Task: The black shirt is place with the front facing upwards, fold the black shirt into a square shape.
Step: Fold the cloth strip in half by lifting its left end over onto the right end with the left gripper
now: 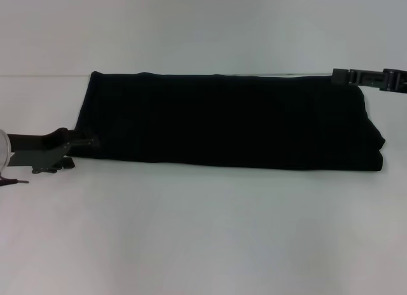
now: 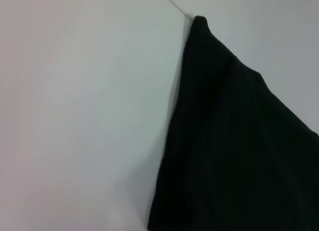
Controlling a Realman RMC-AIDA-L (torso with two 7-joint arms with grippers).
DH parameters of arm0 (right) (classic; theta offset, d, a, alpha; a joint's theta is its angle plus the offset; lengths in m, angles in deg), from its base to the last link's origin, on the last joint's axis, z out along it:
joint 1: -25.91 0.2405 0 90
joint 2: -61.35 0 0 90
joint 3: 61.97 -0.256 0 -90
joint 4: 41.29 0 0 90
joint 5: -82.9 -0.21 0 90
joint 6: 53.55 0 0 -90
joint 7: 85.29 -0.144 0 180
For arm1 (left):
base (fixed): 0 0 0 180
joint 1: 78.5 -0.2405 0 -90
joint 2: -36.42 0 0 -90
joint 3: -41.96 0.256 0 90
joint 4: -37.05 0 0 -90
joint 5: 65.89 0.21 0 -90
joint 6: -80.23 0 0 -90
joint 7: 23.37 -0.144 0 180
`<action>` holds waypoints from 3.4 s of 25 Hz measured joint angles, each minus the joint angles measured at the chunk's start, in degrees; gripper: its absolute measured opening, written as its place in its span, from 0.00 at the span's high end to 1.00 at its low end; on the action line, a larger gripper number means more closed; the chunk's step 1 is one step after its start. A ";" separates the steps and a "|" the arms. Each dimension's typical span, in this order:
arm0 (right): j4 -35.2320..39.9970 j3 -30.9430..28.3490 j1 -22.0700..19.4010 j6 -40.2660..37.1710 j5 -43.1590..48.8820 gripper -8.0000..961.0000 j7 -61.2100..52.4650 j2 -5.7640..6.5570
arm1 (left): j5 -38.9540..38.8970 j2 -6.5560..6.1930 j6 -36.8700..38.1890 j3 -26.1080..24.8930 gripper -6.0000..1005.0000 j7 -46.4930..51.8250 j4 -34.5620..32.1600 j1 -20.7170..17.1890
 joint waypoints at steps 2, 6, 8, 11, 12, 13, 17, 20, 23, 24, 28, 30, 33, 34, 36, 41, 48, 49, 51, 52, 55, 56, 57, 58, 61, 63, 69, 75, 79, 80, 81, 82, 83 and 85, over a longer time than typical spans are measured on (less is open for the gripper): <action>0.00 0.00 0.00 0.17 0.00 0.15 -0.05 0.00 | 0.00 0.00 -0.28 0.00 0.13 0.01 0.00 0.20; 0.01 0.00 0.07 0.20 0.00 0.15 -0.09 -0.01 | 0.00 0.07 -0.74 0.00 0.13 0.03 0.00 0.68; 0.01 0.00 0.13 0.20 0.00 0.15 -0.14 -0.03 | 0.00 0.09 -1.04 0.00 0.13 0.04 0.00 0.87; 0.01 0.00 0.17 0.20 0.00 0.15 -0.16 -0.05 | 0.00 0.09 -1.42 0.00 0.13 0.06 0.03 0.98; 0.01 0.00 0.17 0.20 0.00 0.15 -0.16 -0.05 | -0.01 0.09 -1.56 0.00 0.13 0.06 0.15 0.99; 0.01 0.00 0.17 0.20 0.00 0.15 -0.17 -0.06 | -0.01 0.09 -1.79 0.00 0.13 0.06 0.36 1.02; 0.00 0.00 0.18 0.54 0.08 0.15 -0.18 -0.09 | 0.57 0.07 -2.48 0.00 0.13 -0.07 0.90 1.19; -0.06 0.09 -0.08 2.07 0.36 0.15 -0.43 -0.07 | 0.81 0.22 -2.07 0.00 0.13 -0.80 -0.88 0.77; -0.09 0.39 -0.40 4.07 1.88 0.15 -2.04 0.36 | 0.86 0.29 -1.18 -0.01 0.13 -1.28 -3.60 -0.37; -0.09 0.40 -0.44 4.81 3.05 0.16 -2.82 0.54 | 0.89 0.29 -0.86 -0.01 0.13 -1.46 -4.74 -0.89; -0.09 0.07 -0.44 6.48 6.14 0.16 -4.68 0.90 | 0.95 0.24 -0.16 -0.01 0.13 -3.63 -7.55 -2.28; -0.09 -0.12 -0.52 6.70 6.30 0.16 -5.01 0.99 | 0.95 0.45 -0.26 -0.01 0.13 -5.89 -8.34 -2.43; -0.09 -0.32 -0.72 6.77 6.29 0.16 -5.36 0.97 | 0.94 1.10 -0.62 0.00 0.13 -9.57 -8.23 -1.59; -0.09 -0.33 -0.75 6.75 6.23 0.16 -5.47 0.91 | 0.95 1.46 -0.80 0.00 0.13 -10.95 -8.11 -1.17; -0.09 -0.36 -0.75 6.77 6.17 0.16 -5.54 0.80 | 0.99 2.10 -1.14 0.00 0.13 -12.67 -8.09 -0.68; -0.07 -0.42 -0.45 6.43 6.07 0.16 -6.02 0.69 | 1.49 2.82 -2.46 2.17 0.13 -14.07 -8.00 0.23; 0.11 -0.43 -0.15 6.10 6.00 0.16 -6.24 0.62 | 1.49 2.80 -4.39 2.75 0.13 -13.47 -8.10 -0.68; 0.11 -0.42 -0.14 6.09 5.99 0.16 -6.24 0.62 | 1.49 2.78 -4.54 2.78 0.13 -13.47 -8.10 -0.76; 0.11 -0.42 -0.13 6.08 5.98 0.16 -6.24 0.61 | 1.49 2.75 -4.60 2.84 0.13 -13.50 -7.82 -0.77; 0.08 -0.42 -0.13 6.07 5.97 0.16 -6.24 0.61 | 1.49 2.75 -4.59 2.84 0.13 -13.59 -7.65 -0.73; 0.02 -0.42 -0.19 6.07 5.97 0.16 -6.24 0.61 | 1.49 2.80 -4.40 3.08 0.13 -13.82 -7.47 -0.50; 0.02 -0.42 -0.23 6.07 5.97 0.16 -6.24 0.61 | 1.49 2.83 -4.30 3.33 0.13 -13.85 -7.45 -0.43; 0.03 -0.42 -0.26 6.07 5.97 0.16 -6.24 0.61 | 1.49 2.83 -4.30 3.33 0.13 -13.85 -7.45 -0.43; 0.04 -0.43 -0.29 6.07 5.97 0.16 -6.24 0.61 | 1.49 2.87 -4.25 4.10 0.13 -13.78 -7.45 -0.38; 0.05 -0.44 -0.28 6.07 5.97 0.16 -6.24 0.61 | 1.49 2.89 -4.19 5.70 0.13 -13.54 -7.45 -0.29; 0.07 -0.44 -0.22 6.07 5.97 0.16 -6.24 0.61 | 1.49 2.90 -4.18 6.24 0.13 -13.44 -7.45 -0.29; 0.23 -0.52 -0.16 6.07 5.97 0.16 -6.24 0.61 | 1.49 2.59 -4.86 6.50 0.13 -12.18 -7.46 -0.71; 0.27 -0.53 -0.24 6.11 5.98 0.16 -6.24 0.61 | 2.40 2.40 -5.34 6.59 0.42 -11.97 -7.49 -0.76; 0.26 -0.74 -0.33 6.10 5.98 0.16 -6.24 0.61 | 3.62 2.44 -5.73 6.56 0.58 -11.74 -7.49 -0.50; 0.26 -0.82 -0.34 6.09 5.98 0.16 -6.24 0.61 | 3.83 2.44 -5.89 6.56 0.61 -11.56 -7.49 -0.46; 0.26 -0.86 -0.34 6.06 5.98 0.16 -6.24 0.61 | 3.94 2.45 -6.01 6.56 0.65 -11.40 -7.49 -0.44; 0.27 -0.88 -0.35 6.04 5.98 0.16 -6.24 0.61 | 4.04 2.45 -6.11 6.57 0.68 -11.26 -7.49 -0.42; 0.27 -0.88 -0.35 6.03 5.99 0.16 -6.24 0.61 | 4.13 2.46 -6.16 6.61 0.71 -11.16 -7.49 -0.40; 0.26 -0.88 -0.32 6.04 6.09 0.16 -6.24 0.62 | 4.21 2.46 -6.17 6.61 0.75 -11.09 -7.49 -0.35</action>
